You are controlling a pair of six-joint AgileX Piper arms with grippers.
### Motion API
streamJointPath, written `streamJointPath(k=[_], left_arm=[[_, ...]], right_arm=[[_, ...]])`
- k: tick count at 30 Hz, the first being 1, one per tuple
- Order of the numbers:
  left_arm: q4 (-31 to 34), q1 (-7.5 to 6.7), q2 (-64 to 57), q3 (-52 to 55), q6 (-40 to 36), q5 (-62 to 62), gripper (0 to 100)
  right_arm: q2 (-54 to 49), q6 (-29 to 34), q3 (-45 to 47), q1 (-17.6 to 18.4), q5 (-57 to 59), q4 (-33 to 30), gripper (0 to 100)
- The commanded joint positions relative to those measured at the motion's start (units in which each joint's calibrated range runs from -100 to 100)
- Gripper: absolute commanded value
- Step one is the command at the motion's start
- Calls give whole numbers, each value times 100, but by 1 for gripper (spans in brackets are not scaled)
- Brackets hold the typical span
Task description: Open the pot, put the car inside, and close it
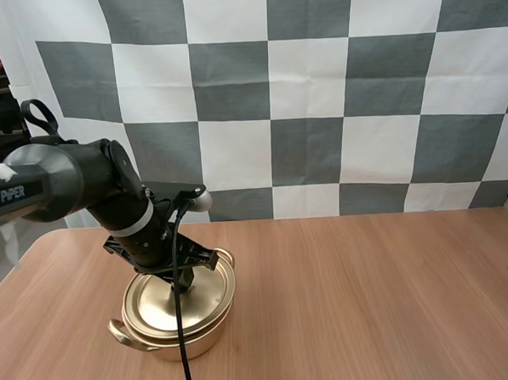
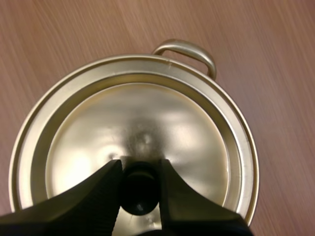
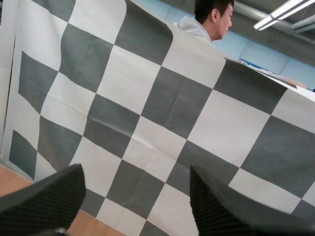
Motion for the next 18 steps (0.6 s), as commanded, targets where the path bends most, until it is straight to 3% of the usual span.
streamJointPath(k=[1, 18], left_arm=[[11, -2, 55, 2, 0, 43, 0], [62, -2, 228, 2, -102, 22, 0]], right_arm=[[-5, -2, 0, -2, 4, -6, 100], [-5, -2, 0, -2, 4, -6, 100]])
